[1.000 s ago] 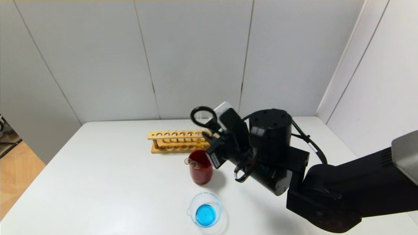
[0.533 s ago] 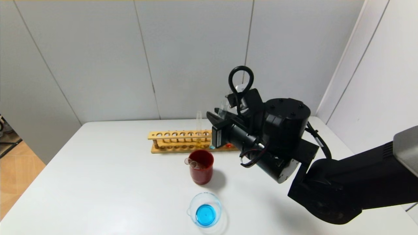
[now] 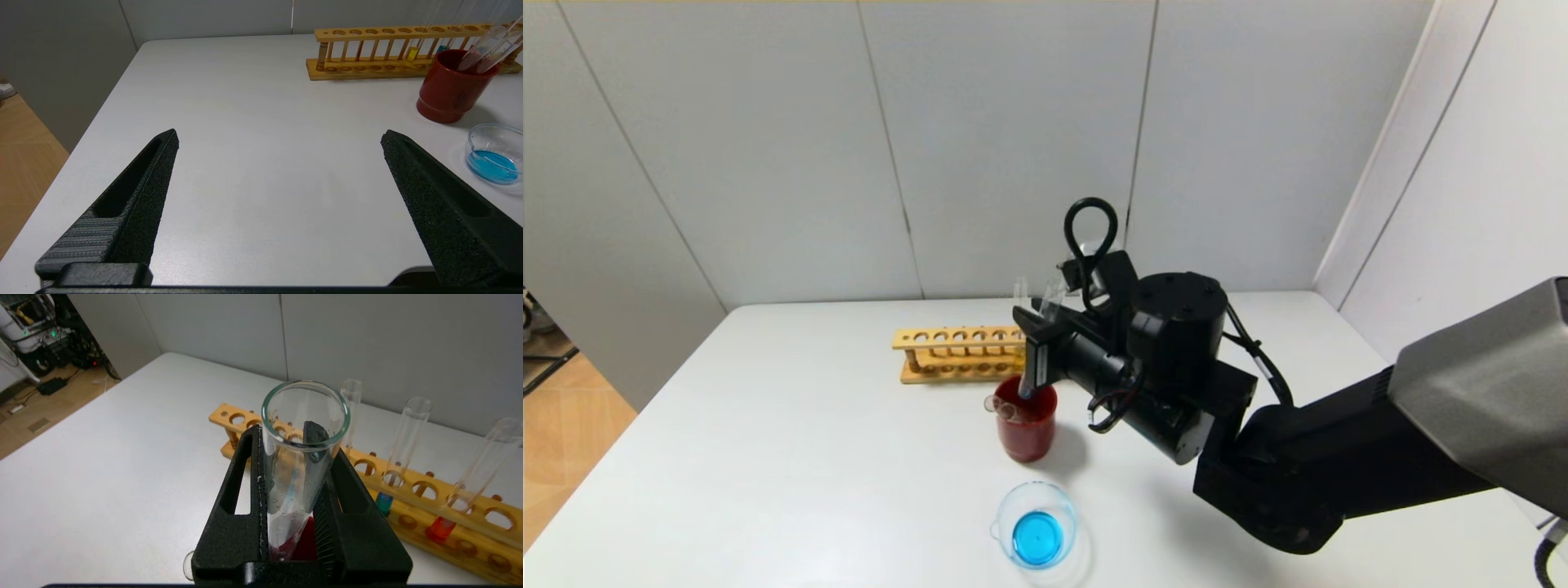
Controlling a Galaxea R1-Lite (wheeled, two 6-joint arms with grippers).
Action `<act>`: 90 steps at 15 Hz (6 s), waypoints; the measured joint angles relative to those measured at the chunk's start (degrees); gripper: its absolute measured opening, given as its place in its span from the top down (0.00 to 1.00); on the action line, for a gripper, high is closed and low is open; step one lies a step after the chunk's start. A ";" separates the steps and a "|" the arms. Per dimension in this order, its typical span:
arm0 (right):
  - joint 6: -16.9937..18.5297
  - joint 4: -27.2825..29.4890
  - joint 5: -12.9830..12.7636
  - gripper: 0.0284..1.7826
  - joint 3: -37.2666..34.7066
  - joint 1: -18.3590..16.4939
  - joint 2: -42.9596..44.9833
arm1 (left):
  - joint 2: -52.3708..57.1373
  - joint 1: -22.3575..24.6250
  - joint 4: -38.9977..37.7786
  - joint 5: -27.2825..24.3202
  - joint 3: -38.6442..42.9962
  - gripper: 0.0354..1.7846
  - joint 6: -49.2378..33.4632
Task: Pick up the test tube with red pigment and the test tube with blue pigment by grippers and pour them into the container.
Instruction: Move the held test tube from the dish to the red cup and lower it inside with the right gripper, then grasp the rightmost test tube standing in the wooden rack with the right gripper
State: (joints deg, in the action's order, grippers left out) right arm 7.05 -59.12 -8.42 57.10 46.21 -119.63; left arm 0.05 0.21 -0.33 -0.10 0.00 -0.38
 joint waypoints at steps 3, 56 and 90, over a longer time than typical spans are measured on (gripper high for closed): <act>-0.05 -0.09 0.16 0.79 0.00 -0.02 -2.26 | 0.00 0.00 0.00 0.00 0.00 0.02 -0.04; -3.96 -13.99 3.83 0.02 -20.09 -15.92 2.15 | 0.00 0.00 0.00 0.00 0.00 0.02 -0.04; -8.69 -3.15 7.90 0.32 8.67 -18.32 -15.91 | 0.00 -0.02 0.02 0.02 0.00 0.02 -0.04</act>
State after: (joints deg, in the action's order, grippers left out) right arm -1.65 -62.27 -0.52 65.77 27.89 -135.53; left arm 0.05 0.18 -0.30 -0.07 0.00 -0.41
